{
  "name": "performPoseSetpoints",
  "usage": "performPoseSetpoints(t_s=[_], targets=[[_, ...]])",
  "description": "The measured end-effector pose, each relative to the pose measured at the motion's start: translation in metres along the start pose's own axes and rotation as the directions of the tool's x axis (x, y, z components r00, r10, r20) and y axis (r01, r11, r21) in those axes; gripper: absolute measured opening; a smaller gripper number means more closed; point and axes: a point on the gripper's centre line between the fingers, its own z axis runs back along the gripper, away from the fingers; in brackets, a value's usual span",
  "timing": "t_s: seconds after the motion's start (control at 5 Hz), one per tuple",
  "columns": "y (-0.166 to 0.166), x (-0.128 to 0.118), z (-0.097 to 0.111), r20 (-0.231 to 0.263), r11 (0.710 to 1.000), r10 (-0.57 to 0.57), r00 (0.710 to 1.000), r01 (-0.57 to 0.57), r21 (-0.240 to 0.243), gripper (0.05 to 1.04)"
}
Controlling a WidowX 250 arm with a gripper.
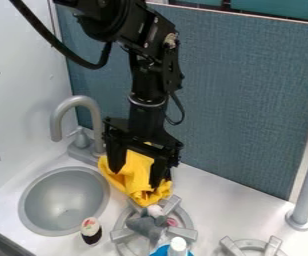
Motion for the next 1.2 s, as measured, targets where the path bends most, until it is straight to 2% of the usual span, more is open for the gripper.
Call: performPoseSetpoints(t_s=[0.2, 0.4, 0.6, 0.8, 1.0, 1.2], targets=[[-0.001, -0.002, -0.007, -0.025, 1.000, 0.000, 1.000, 0.000, 0.001, 1.000], [-0.005, -0.015, -0.006, -0.006, 0.999, -0.009, 1.000, 0.009, -0.034, 1.000], [-0.021, -0.027, -0.006, 0.015, 0.996, -0.070, 0.997, 0.070, -0.053, 1.000], [-0.037, -0.040, -0.015, 0.006, 0.992, -0.114, 0.993, 0.114, -0.060, 1.000], [-0.054, -0.046, -0.018, 0.022, 0.982, -0.162, 0.987, 0.164, -0.097, 1.000], [-0.075, -0.049, -0.025, 0.023, 0.965, -0.212, 0.977, 0.213, -0.153, 1.000]])
